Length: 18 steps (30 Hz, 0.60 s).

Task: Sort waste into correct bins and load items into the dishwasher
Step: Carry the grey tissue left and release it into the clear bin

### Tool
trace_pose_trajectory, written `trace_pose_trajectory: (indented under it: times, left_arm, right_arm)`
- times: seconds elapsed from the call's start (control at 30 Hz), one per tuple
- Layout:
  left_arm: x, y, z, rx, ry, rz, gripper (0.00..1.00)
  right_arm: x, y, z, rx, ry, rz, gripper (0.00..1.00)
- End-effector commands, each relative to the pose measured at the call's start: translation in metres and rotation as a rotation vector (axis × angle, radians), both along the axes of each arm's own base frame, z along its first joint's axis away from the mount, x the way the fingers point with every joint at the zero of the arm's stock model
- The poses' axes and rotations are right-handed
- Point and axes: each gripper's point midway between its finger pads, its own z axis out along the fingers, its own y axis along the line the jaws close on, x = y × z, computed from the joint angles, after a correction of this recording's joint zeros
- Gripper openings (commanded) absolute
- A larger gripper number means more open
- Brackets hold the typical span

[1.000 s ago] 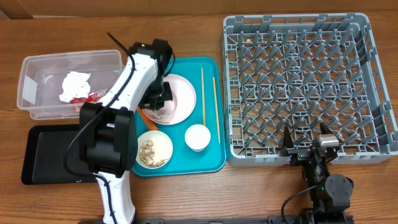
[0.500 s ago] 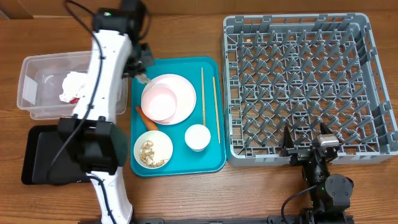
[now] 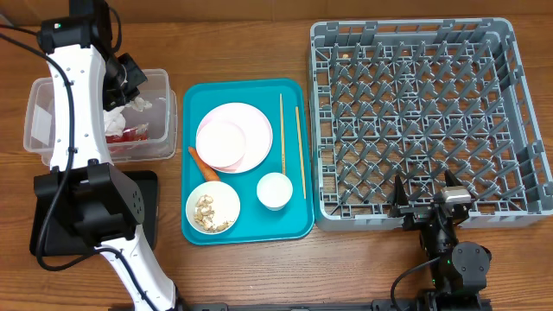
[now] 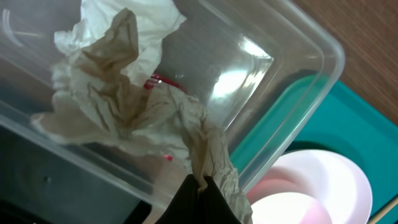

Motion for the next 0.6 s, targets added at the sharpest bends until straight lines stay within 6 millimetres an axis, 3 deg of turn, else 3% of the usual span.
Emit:
trace_pose_trajectory:
  times: [0.0, 0.13, 0.57]
  left_arm:
    - [0.000, -0.008, -0.015, -0.026, 0.017, -0.015, 0.04]
    - [0.004, -0.007, -0.032, -0.026, 0.014, -0.014, 0.04]
    - [0.012, -0.004, -0.031, -0.004, -0.012, -0.106, 0.29]
  right_arm:
    - [0.000, 0.000, -0.003, -0.011, 0.000, -0.001, 1.00]
    - [0.000, 0.000, -0.003, -0.011, 0.000, -0.001, 1.00]
    - [0.000, 0.000, -0.003, -0.011, 0.000, -0.001, 1.00]
